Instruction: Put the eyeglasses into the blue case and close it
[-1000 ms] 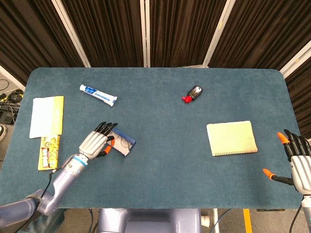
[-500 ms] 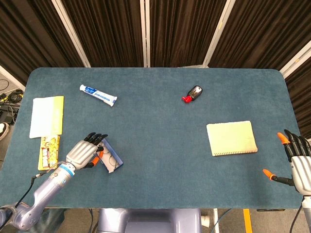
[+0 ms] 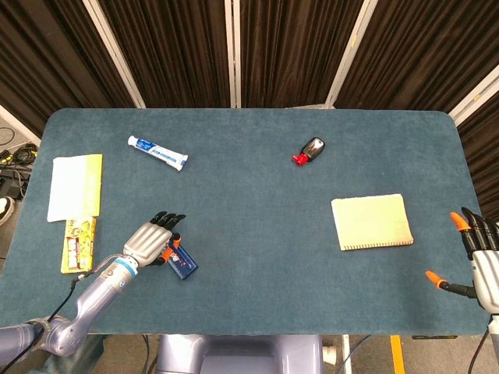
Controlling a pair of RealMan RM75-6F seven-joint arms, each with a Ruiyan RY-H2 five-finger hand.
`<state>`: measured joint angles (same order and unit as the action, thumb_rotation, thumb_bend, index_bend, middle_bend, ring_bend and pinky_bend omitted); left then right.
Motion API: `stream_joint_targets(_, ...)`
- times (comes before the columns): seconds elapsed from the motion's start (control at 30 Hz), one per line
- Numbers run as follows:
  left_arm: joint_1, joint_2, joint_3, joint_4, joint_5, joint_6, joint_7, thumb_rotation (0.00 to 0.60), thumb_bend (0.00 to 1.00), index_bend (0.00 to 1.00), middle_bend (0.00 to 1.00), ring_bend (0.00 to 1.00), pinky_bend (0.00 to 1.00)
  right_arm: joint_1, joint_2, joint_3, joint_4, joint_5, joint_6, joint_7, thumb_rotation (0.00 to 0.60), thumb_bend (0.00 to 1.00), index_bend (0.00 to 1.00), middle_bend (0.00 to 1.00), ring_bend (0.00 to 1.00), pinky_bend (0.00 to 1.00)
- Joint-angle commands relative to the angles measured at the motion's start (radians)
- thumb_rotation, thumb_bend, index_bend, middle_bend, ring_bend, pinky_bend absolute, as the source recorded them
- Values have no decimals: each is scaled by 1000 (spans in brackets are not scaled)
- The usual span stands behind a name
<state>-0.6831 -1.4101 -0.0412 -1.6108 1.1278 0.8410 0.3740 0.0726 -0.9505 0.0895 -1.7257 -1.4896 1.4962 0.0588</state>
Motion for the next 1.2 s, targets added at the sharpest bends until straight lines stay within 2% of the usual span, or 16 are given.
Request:
stream_joint_targets(0.03, -17, -19, -9, 10, -40, -6, 33, 600, 500, 542, 0, 0, 0, 0, 0, 0, 1, -1, 0, -1, 600, 0, 0, 0, 0, 0)
stream_joint_targets(0.1, -20, -24, -10, 10, -50, 1, 39, 600, 399, 368, 0, 0, 0, 0, -1, 0, 1, -2, 1, -3, 600, 0, 0, 0, 0, 0)
stream_joint_targets(0.2, -19, -29, -12, 14, -49, 14, 36, 600, 301, 137, 0, 0, 0, 1, -1, 0, 1, -1, -1, -3, 600, 0, 0, 0, 0, 0)
stream_joint_targets(0.3, -14, -34, -19, 19, -34, 33, 16, 600, 216, 0, 0, 0, 0, 1, -2, 0, 2, -1, -2, -4, 600, 0, 0, 0, 0, 0)
stream_joint_targets(0.47, 1, -8, -23, 1, 46, 78, -40, 600, 184, 0, 0, 0, 0, 0, -1, -1, 0, -2, 0, -4, 600, 0, 0, 0, 0, 0)
stream_joint_targets(0.6, 3, 35, 0, -19, 89, 66, -53, 600, 184, 0, 0, 0, 0, -1, 0, -1, -3, -5, 1, -7, 600, 0, 0, 0, 0, 0)
stream_joint_targets(0.7, -2, 40, 18, 2, 83, 39, -41, 600, 184, 0, 0, 0, 0, -2, 0, -2, -5, -6, 4, -7, 600, 0, 0, 0, 0, 0)
stream_joint_targets(0.93, -12, -14, 29, 82, 62, 0, -39, 600, 184, 8, 0, 0, 0, -2, 0, -2, -5, -5, 3, -10, 600, 0, 0, 0, 0, 0)
stream_joint_targets(1.07, -15, -52, 28, 120, 72, 11, -25, 600, 187, 116, 9, 0, 6, 0, 0, 0, -2, 1, -2, -7, 600, 0, 0, 0, 0, 0)
stream_joint_targets(1.2, -17, -67, 25, 127, 70, 14, -20, 600, 197, 244, 149, 62, 124, 0, 0, 1, 0, 3, -4, -6, 600, 0, 0, 0, 0, 0)
